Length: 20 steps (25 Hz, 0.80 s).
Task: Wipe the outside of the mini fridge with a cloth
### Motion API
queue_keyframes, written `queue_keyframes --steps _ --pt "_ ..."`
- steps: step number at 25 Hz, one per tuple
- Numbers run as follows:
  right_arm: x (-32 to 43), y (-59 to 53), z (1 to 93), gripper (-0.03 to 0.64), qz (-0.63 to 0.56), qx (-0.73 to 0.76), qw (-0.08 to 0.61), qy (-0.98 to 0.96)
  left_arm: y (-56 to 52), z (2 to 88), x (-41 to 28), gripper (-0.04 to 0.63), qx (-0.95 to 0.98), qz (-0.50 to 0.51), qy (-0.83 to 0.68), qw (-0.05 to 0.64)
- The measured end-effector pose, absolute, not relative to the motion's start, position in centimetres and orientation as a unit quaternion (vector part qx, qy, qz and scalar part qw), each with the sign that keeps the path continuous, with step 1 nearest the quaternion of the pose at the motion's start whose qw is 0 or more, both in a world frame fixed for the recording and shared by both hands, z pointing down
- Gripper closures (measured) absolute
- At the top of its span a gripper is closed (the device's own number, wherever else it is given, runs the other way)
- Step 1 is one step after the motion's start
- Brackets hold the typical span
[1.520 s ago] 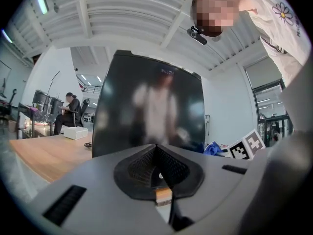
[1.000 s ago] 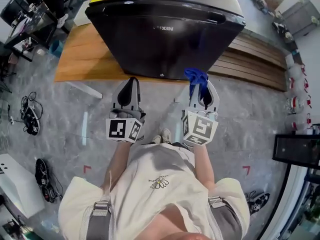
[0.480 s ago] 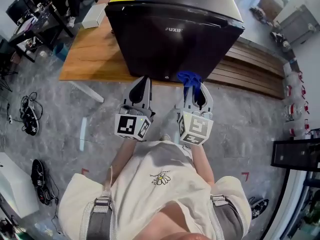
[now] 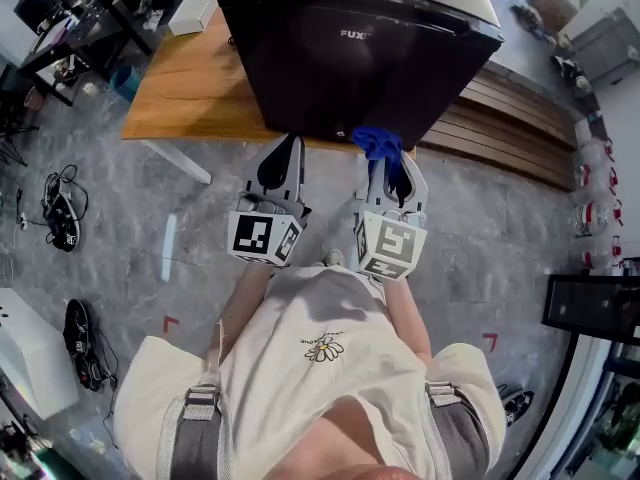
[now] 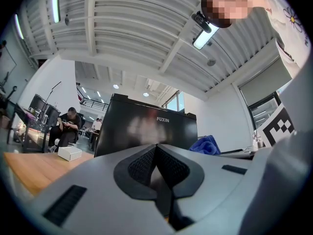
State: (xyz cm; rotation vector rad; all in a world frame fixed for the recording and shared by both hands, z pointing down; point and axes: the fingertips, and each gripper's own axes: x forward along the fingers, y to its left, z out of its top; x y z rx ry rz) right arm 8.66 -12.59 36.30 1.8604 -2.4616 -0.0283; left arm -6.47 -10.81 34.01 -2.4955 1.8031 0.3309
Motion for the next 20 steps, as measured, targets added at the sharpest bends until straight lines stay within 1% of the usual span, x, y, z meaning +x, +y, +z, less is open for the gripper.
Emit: queue_keyframes --steps 5,15,20 --pt "9.2 -13.4 35.4 0.555 -0.003 0.594 0.03 -0.804 -11.7 32.9 -5.6 0.591 -0.804 0.102 0.585 0.019" --pt "7.0 -12.0 36.9 0.555 0.0 0.582 0.033 -0.813 -10.2 34.0 -7.8 0.591 -0.798 0.102 0.594 0.02" --pt "9.5 -14.3 35.4 0.555 0.022 0.572 0.047 -0.819 -12.3 31.9 -5.3 0.591 -0.794 0.096 0.601 0.011"
